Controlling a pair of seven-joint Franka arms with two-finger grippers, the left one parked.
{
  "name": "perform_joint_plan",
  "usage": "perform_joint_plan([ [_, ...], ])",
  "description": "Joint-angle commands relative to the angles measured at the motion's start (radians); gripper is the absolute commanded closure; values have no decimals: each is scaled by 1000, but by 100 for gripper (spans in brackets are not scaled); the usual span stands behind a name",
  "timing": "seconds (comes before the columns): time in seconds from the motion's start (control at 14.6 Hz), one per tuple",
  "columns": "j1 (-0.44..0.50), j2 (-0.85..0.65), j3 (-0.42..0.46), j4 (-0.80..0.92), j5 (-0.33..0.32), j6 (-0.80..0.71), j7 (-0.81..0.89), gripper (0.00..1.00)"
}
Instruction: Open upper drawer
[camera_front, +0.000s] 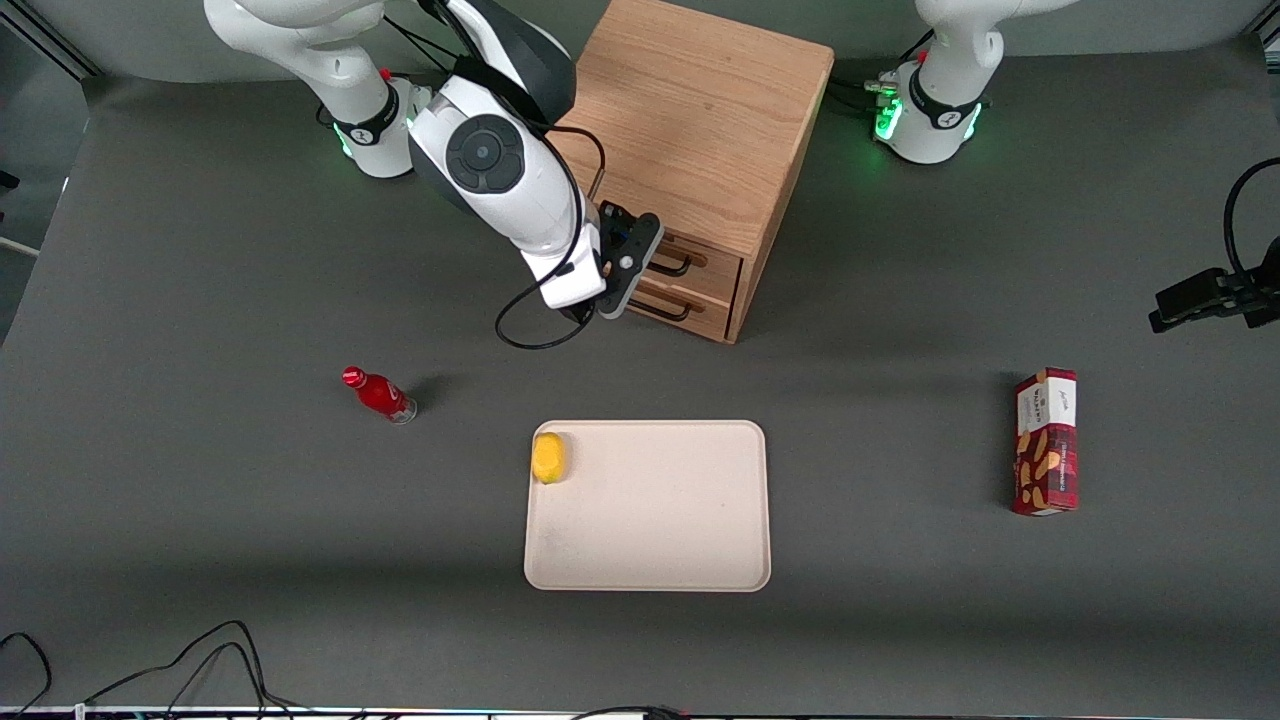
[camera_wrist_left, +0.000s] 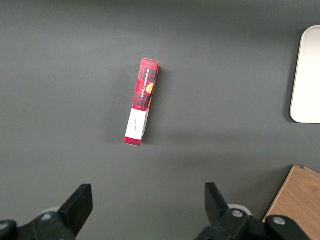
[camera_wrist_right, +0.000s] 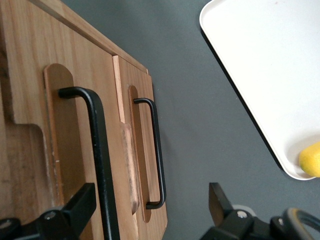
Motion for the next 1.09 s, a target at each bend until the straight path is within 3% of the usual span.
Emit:
perform_joint_plan([
  [0.0,10,17,-1,0,-23,38,27,0],
  [1.03,4,70,-15,18,-106,92,26,0],
])
